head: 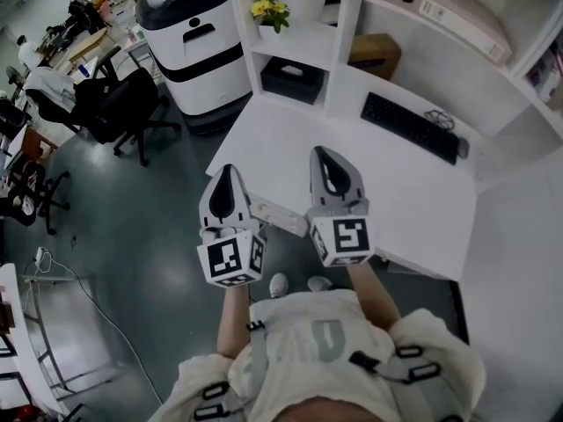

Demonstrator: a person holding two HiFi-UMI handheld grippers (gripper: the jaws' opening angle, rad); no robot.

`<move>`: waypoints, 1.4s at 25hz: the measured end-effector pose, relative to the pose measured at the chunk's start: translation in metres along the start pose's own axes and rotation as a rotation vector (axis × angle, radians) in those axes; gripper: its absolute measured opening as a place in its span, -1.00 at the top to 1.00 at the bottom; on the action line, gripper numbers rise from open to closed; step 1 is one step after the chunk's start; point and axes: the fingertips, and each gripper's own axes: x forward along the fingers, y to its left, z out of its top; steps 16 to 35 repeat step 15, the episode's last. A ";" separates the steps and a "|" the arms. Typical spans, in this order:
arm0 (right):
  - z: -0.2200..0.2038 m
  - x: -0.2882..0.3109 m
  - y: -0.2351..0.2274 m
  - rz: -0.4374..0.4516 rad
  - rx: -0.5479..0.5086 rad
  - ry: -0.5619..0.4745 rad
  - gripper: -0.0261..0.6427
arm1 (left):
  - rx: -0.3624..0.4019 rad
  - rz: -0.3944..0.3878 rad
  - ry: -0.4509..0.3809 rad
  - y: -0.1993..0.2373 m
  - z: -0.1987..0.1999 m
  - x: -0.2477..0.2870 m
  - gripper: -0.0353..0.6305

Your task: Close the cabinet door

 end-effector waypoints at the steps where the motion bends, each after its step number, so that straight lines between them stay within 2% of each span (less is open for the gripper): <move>1: 0.001 -0.001 0.000 -0.001 -0.001 -0.002 0.91 | 0.000 -0.002 0.002 -0.001 -0.001 -0.001 0.88; 35: -0.008 -0.011 -0.007 -0.009 0.007 0.006 0.91 | -0.010 -0.023 0.025 -0.013 -0.010 -0.003 0.88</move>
